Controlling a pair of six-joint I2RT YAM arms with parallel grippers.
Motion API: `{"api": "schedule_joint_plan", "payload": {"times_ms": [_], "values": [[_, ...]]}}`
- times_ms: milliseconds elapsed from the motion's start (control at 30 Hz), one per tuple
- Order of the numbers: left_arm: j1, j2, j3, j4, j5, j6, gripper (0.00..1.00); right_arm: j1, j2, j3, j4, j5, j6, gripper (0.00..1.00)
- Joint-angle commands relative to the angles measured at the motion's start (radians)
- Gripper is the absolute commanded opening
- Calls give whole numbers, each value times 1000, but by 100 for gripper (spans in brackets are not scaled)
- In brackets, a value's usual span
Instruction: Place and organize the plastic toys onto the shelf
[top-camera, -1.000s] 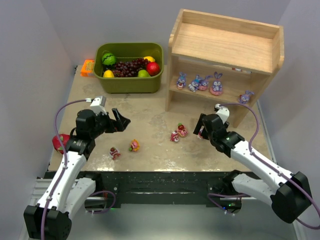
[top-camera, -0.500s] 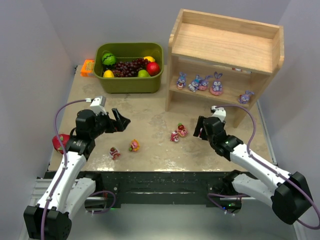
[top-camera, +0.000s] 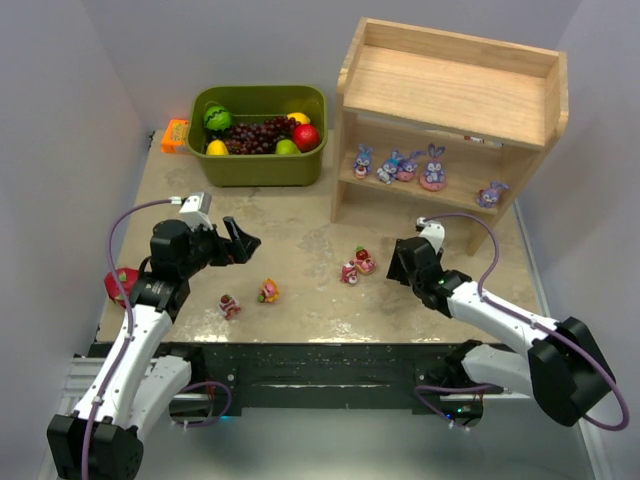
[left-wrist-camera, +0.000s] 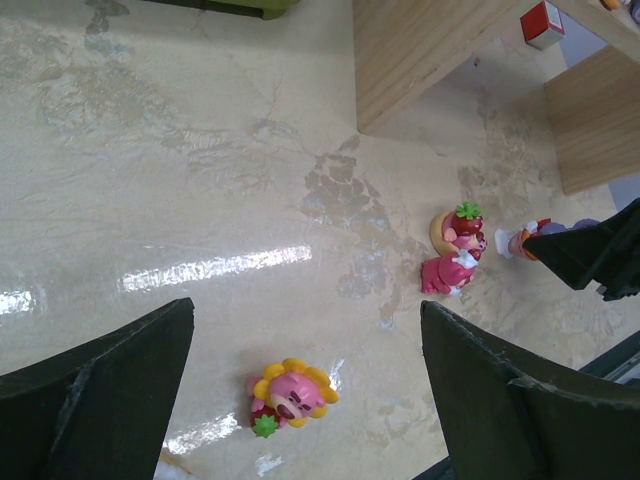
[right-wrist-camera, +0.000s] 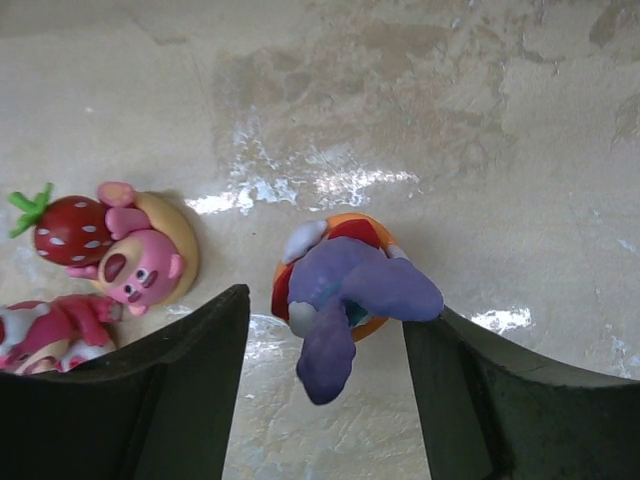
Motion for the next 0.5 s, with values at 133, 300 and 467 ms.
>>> {"api": "schedule_joint_plan", "payload": {"times_ms": [133,300,467], "values": [[-3,-20,-2,9,12,18,100,1,48,63,-5,85,52,53],[-3,-21,-1,7,12,20,100,1,39,69,-5,101,51,34],[-3,-18,-1,9,12,17,100,1,36,101,-27,99,77,2]]}}
